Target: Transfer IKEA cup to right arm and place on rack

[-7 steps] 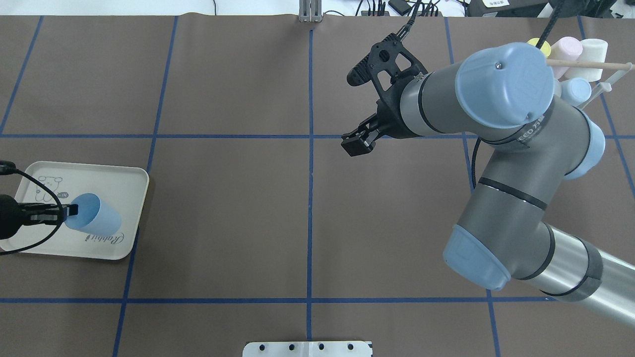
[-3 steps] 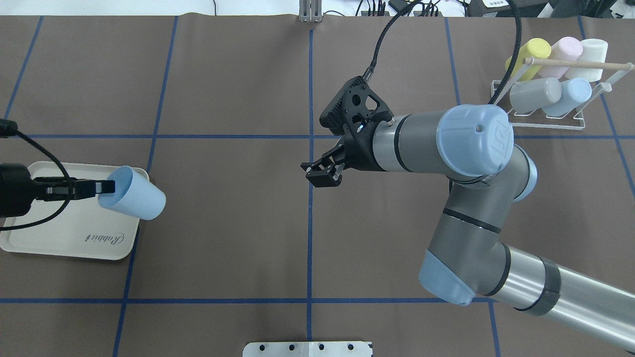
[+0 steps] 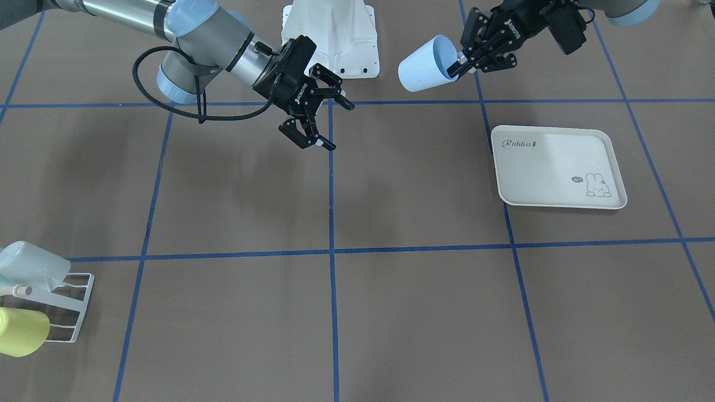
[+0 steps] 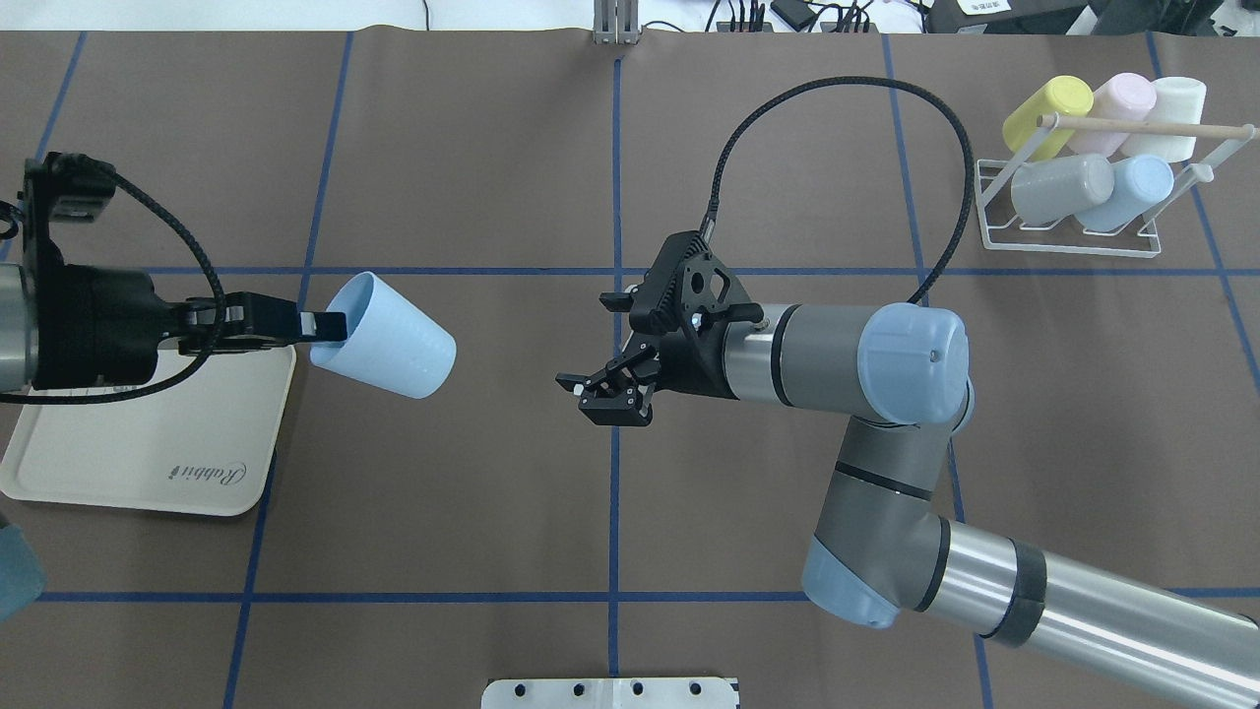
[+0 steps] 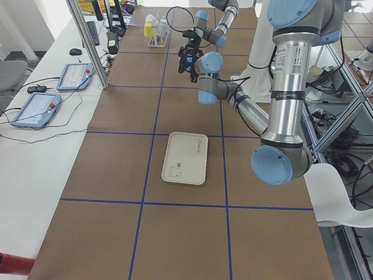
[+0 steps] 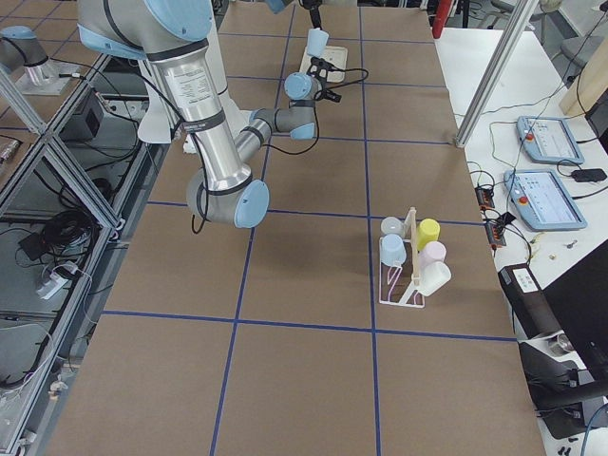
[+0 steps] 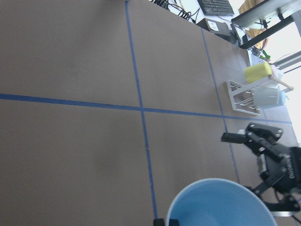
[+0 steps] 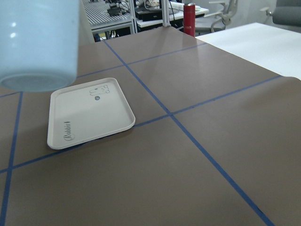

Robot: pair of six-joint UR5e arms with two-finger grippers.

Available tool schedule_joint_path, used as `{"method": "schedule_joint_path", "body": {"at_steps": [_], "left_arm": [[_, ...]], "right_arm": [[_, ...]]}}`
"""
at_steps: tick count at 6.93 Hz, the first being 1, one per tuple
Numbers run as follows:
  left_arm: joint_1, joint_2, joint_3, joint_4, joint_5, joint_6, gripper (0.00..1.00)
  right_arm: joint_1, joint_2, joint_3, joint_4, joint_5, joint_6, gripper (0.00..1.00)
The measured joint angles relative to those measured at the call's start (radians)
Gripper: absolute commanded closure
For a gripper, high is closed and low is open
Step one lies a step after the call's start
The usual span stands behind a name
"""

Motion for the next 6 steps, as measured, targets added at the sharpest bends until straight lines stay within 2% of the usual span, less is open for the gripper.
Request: {"method": "schedule_joint_path", "body": {"at_steps": [2,3,6], "left_arm": [[0.014,-0.078,0.048,0.013,0.002,-0.019,1.00],[0.026,-0.114,0.080,0.018,0.006,-0.024,1.00],[0.075,-0.154,0.125,0.019,0.013,-0.029,1.00]], "right_arm": [[-0.044,0.000,-0.061,0.180,-0.035,-0.044,0.01],[-0.059,0.002,-0.069,0.224,-0.045,-0.060,0.01],[-0.073,0.007,-0.072,0.253,-0.059,-0.085,0.01]]}}
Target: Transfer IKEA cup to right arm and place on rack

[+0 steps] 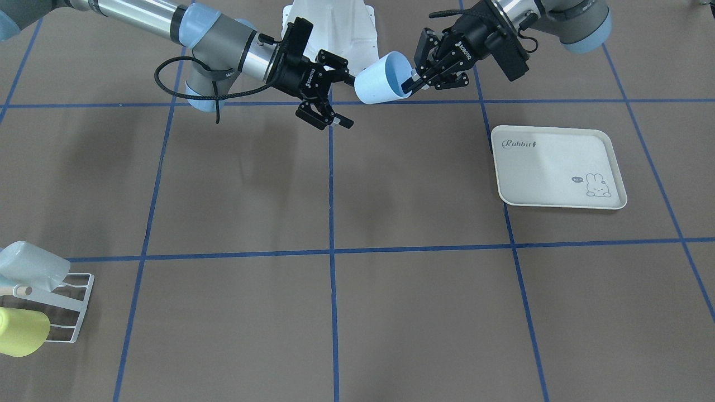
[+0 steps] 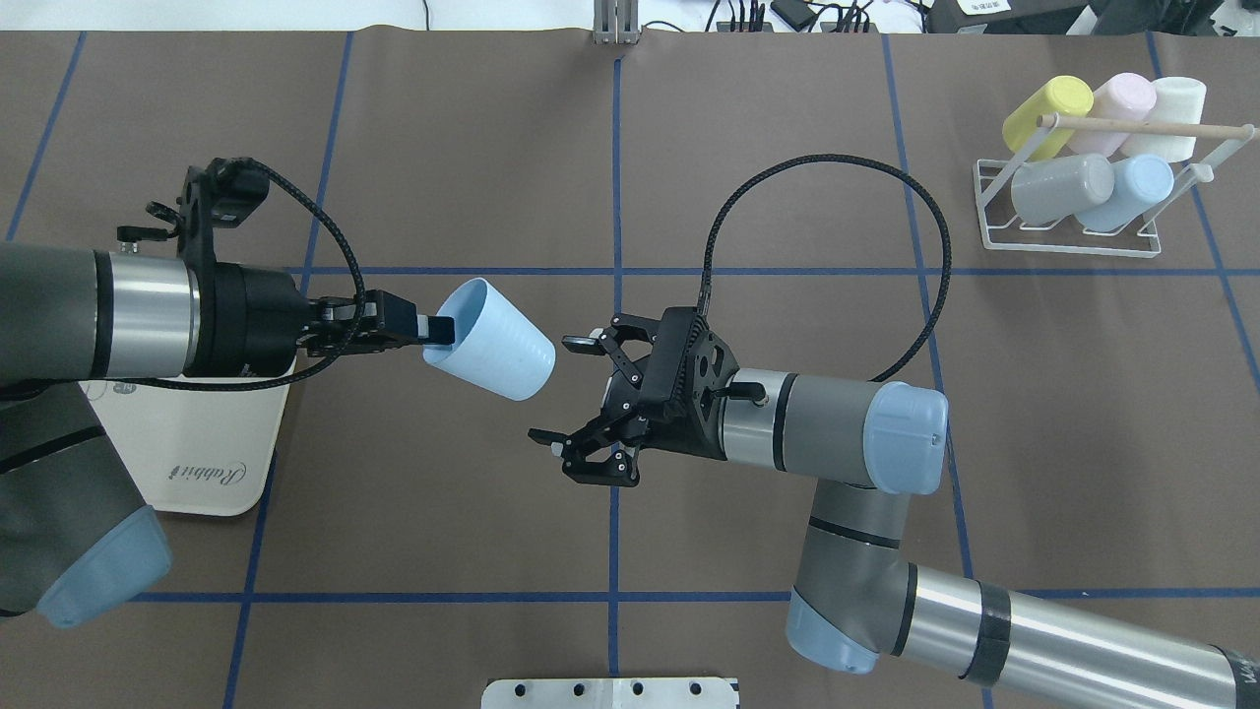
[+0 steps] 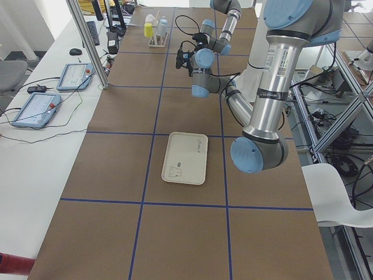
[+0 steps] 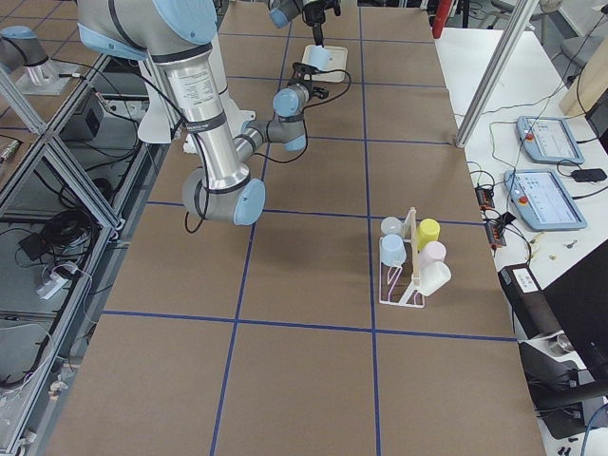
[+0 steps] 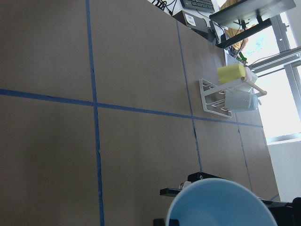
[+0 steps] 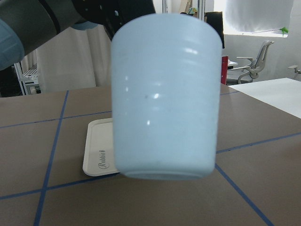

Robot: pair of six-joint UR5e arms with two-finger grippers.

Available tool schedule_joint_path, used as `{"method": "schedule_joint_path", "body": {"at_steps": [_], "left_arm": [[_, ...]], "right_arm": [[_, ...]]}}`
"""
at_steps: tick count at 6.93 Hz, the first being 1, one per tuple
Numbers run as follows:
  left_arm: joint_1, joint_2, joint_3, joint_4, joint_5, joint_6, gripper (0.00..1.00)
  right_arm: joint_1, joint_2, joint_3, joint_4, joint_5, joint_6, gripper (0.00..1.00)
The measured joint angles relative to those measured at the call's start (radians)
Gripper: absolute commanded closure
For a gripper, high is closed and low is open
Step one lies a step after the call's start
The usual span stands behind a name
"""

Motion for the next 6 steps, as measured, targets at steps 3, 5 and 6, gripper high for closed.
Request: {"method": "schedule_joint_path", "body": {"at_steps": [3,5,6], "left_arm": [[0.035,-0.023,0.033,0.000,0.025,0.001,1.00],[0.054,-0.033,0.053,0.000,0.049,0.001,1.00],[0.062,-0.034,0.059,0.000,0.058,0.001,1.00]], "right_arm": [[-0.001,0.002,0.004,0.001,-0.002,-0.009,0.01],[-0.001,0.002,0.006,0.001,-0.002,-0.010,0.02],[-0.001,0.002,0.007,0.001,-0.002,-0.010,0.06]]}}
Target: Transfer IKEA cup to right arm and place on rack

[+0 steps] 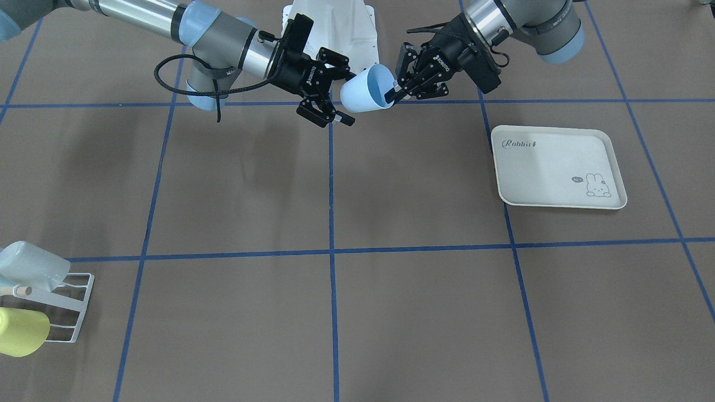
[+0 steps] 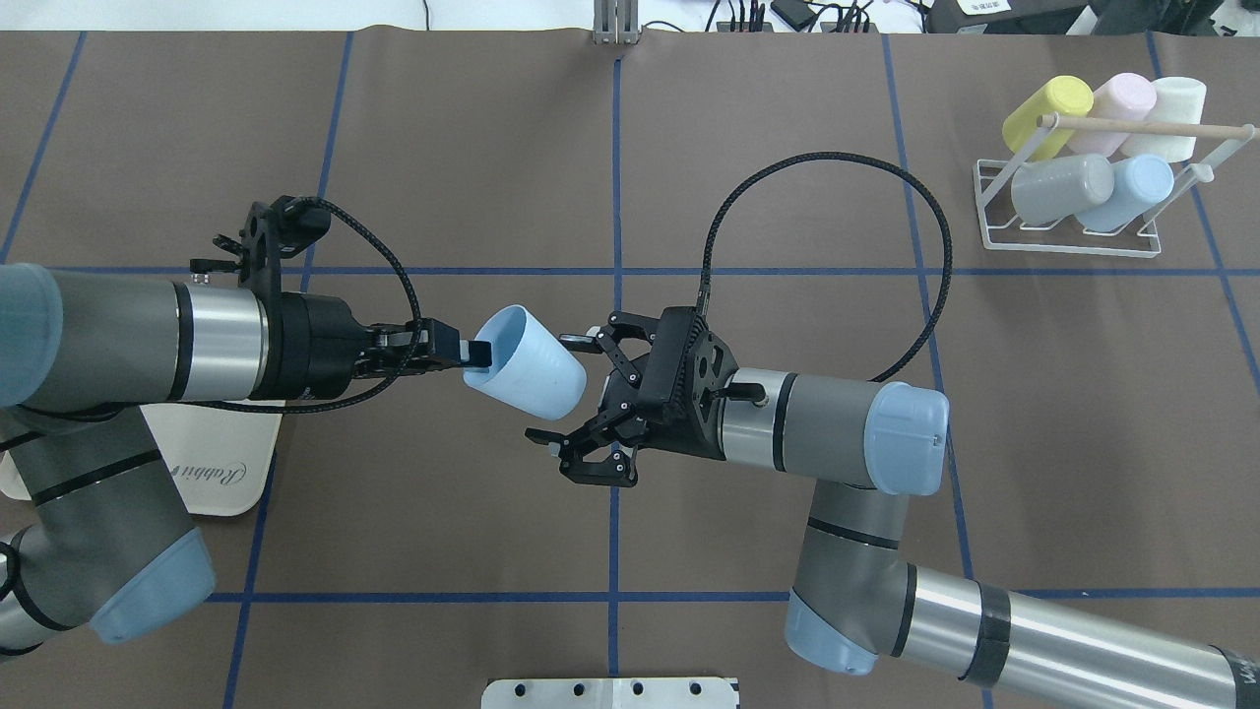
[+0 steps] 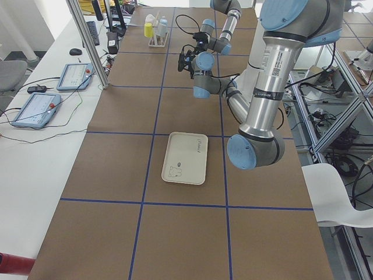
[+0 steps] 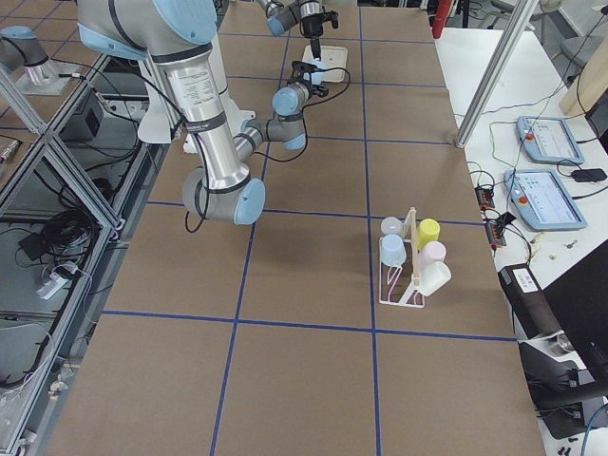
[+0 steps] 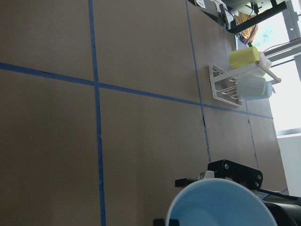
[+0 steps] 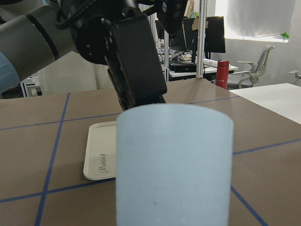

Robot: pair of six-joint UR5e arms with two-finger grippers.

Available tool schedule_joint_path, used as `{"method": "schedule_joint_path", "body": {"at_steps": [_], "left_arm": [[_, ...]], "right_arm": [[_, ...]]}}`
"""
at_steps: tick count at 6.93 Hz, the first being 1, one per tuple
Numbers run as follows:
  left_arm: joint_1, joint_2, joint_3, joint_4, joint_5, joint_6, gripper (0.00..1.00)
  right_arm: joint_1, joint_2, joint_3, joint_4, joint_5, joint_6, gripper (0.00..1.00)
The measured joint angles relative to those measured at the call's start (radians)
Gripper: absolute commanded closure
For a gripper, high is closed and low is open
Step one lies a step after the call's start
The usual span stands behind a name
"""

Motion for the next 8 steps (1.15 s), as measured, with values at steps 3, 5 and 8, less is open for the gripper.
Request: {"method": "schedule_joint_path", "body": {"at_steps": [3,5,8], "left_arm": [[0.016,0.000,0.008,0.000,0.024,0.000,1.00],[0.017,0.001,0.009,0.000,0.025,0.000,0.02],[0.003,0.004,0.003,0.001,0.035,0.004,0.00]], "right_arm": [[0.000,0.000,0.003,0.000,0.001,0.001,0.31],[0.001,-0.001,0.003,0.000,0.000,0.001,0.75],[0.008,-0.007,0.004,0.000,-0.001,0.001,0.79]]}}
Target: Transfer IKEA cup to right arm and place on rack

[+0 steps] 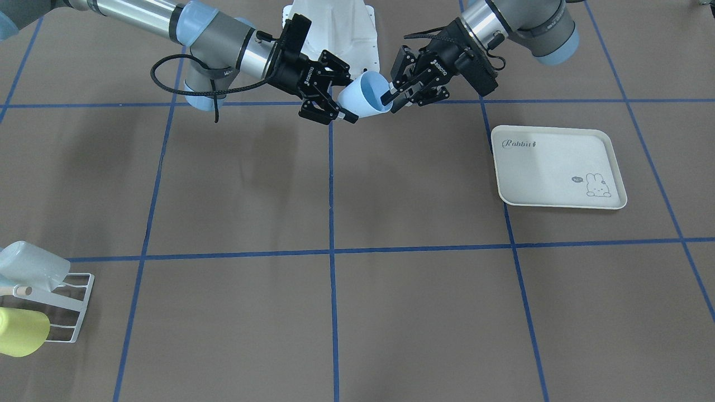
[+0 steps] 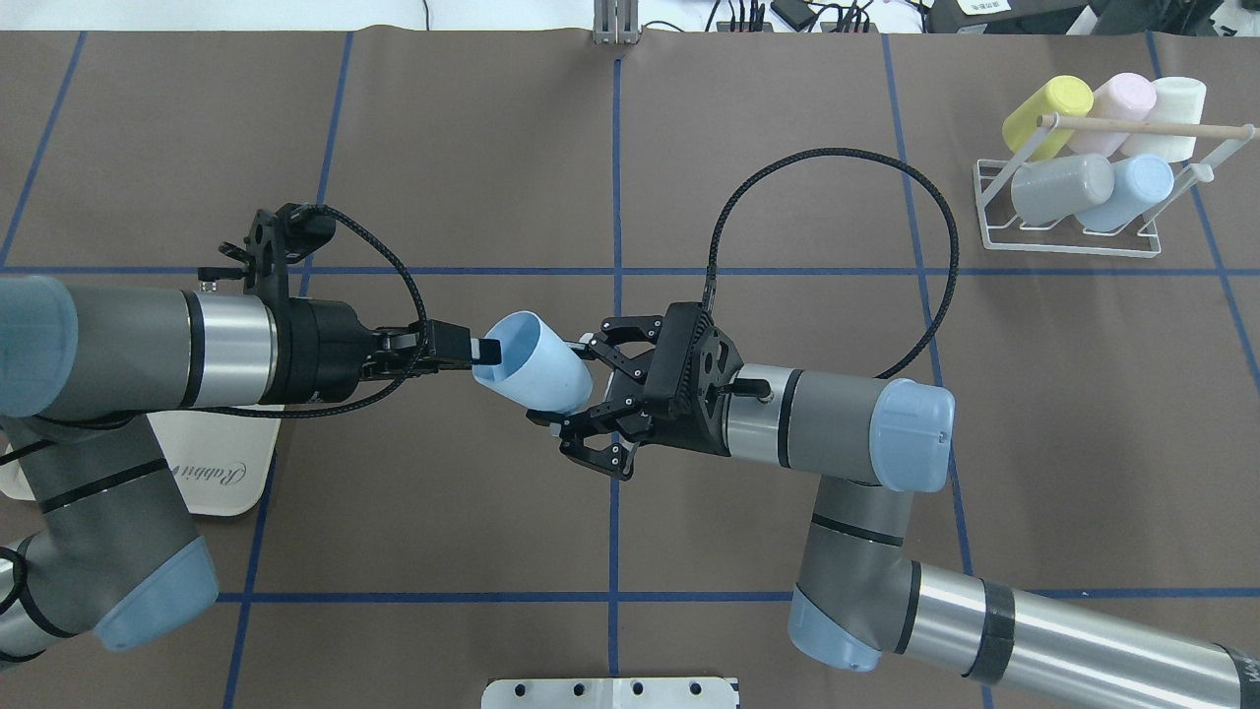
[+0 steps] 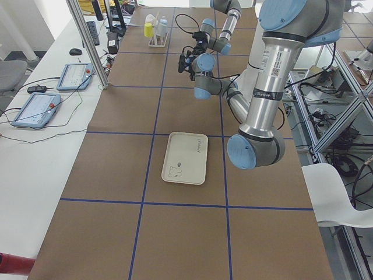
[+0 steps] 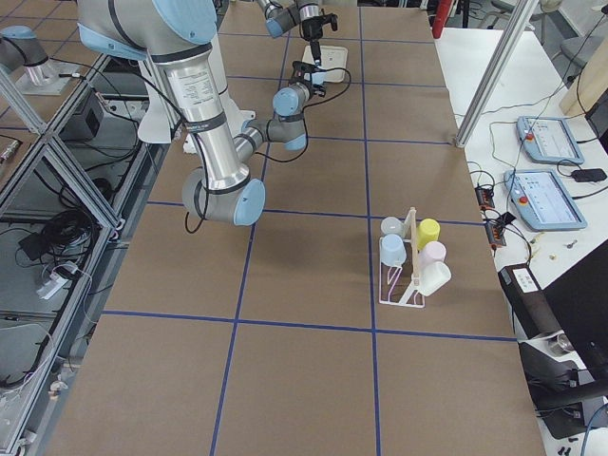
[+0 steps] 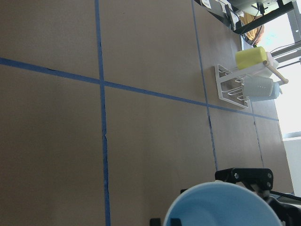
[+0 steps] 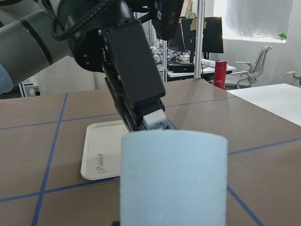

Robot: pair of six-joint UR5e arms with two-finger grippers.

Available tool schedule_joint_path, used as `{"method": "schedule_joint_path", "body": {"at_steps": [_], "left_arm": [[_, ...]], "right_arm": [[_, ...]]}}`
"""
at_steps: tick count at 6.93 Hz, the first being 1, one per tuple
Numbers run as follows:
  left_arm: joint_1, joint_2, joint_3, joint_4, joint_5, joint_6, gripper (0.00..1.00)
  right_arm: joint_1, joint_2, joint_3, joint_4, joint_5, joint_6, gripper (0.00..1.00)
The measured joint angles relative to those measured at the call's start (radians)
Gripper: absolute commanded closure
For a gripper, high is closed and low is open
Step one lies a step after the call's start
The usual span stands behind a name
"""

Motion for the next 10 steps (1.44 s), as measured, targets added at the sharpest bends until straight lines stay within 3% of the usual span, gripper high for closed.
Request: {"method": "schedule_joint_path", "body": {"at_steps": [2,4,5,7,9,10], "left_arm": [[-0.077,0.007,-0.011,0.088,-0.040,0.081,0.00],[-0.176,0.079,-0.066,0.256,-0.078,0.279,0.00],[-0.233,0.167,-0.099,0.293,-0.085,0.426,0.00],[-0.375,0.337,-0.122,0.306,-0.112,0.749,0.00],[-0.569,0.436,-0.083,0.303,-0.217,1.062,0.00],[-0.650,0.452,-0.051,0.302,-0.285,1.172,0.00]], "right_arm": [[0.013,-0.005,-0.001,-0.026,0.001,0.003,0.79],[0.051,-0.008,0.028,-0.196,0.004,0.008,0.84],[0.082,-0.015,0.091,-0.372,0.007,0.007,0.84],[0.176,-0.031,0.312,-0.908,0.010,-0.050,0.84],[0.291,-0.042,0.502,-1.386,-0.014,-0.303,0.84],[0.350,-0.073,0.564,-1.521,-0.053,-0.471,0.84]]}}
